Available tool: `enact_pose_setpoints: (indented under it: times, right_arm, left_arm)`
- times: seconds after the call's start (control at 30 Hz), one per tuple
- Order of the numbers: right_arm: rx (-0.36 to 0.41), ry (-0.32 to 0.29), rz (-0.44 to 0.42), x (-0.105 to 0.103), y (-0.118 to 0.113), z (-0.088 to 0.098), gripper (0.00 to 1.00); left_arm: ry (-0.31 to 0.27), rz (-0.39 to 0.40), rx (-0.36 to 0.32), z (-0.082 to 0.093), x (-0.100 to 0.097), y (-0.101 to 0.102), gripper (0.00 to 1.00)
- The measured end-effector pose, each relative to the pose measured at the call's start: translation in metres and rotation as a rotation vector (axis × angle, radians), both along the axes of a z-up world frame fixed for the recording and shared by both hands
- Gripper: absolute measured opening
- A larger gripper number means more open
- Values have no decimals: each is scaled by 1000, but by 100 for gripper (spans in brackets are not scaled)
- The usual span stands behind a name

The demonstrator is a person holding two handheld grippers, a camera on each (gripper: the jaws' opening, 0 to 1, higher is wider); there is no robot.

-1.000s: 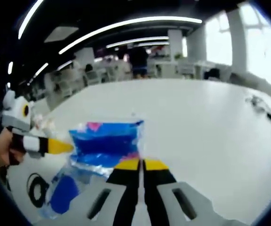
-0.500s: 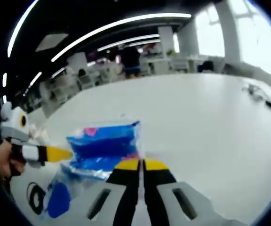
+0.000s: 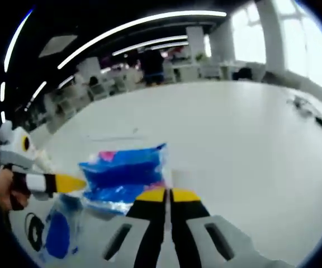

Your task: Arrange the tabletop items into an orderly group along one side of the table until the central work area is clear of visible clutter.

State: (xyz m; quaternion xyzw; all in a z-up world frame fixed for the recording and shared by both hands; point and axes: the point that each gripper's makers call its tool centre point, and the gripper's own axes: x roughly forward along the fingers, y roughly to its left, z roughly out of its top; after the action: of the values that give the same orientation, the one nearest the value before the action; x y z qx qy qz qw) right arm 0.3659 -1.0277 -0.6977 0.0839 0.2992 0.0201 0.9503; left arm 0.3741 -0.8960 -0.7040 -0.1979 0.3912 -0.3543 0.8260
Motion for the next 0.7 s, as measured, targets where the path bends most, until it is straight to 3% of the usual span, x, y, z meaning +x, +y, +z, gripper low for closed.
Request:
enact_pose_setpoints:
  times: [0.7]
  right_arm:
    - [66,29,-33,2,-10,-29,0]
  left_arm:
    - [60,32,-19,-22,8,-7,1]
